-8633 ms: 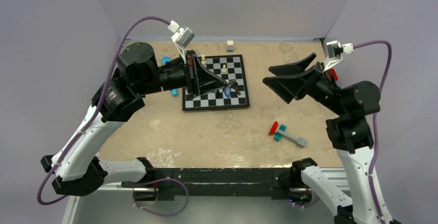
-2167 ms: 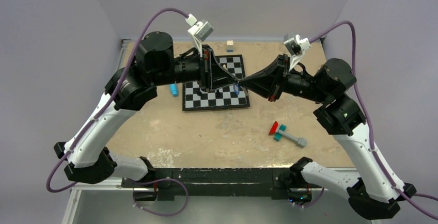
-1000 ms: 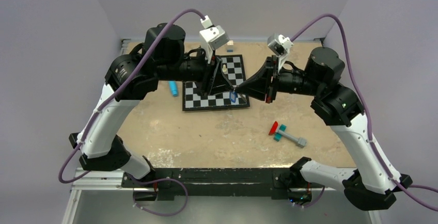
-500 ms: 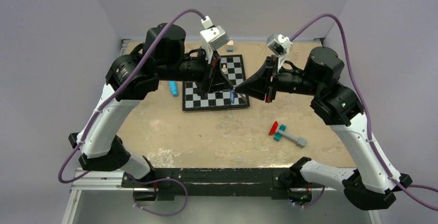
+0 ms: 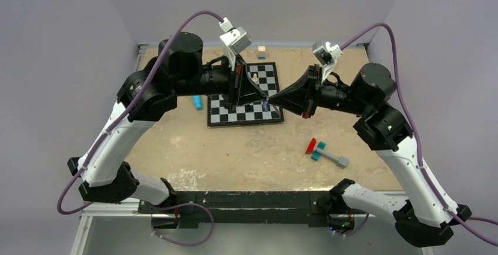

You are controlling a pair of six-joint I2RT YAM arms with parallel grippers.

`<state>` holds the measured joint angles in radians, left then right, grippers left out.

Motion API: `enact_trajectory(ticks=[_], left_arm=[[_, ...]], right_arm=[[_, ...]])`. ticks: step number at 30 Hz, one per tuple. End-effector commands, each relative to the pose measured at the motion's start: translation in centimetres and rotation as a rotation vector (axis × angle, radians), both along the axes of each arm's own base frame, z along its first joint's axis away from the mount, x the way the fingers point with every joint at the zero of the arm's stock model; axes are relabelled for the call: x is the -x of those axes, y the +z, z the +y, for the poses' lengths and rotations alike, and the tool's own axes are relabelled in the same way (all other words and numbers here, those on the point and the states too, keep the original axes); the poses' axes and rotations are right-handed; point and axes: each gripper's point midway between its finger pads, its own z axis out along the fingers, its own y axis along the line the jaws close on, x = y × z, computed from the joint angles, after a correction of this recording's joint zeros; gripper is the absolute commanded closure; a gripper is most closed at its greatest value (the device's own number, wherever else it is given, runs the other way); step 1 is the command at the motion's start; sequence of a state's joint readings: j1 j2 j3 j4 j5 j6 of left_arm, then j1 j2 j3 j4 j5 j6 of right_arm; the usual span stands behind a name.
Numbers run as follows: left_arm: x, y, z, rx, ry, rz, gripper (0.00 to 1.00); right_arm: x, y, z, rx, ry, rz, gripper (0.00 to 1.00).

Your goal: Remove the keys from the keyring

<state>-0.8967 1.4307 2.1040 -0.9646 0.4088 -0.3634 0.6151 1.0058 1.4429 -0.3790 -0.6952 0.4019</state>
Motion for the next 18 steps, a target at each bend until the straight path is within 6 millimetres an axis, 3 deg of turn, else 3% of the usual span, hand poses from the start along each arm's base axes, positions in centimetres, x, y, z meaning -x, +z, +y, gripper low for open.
enact_trajectory(ticks=[1,15,18], left_arm=[[0.2,2.4,-0.6,0.121,0.009,0.008,1.0],[0.5,3.3,-0.6,0.211,0.018,0.012,0.98],[0.6,3.2,-0.3,0.196,0.016,0.001,0.71]], right_arm=[[0.1,3.7,0.0,-0.129,-0.011,-0.084,1.0],[0.5,4.6,-0.2,-0.183,-0.009,-0.086,1.0],[0.6,4.4,-0.3,-0.182,-0.018,-0.084,1.0]])
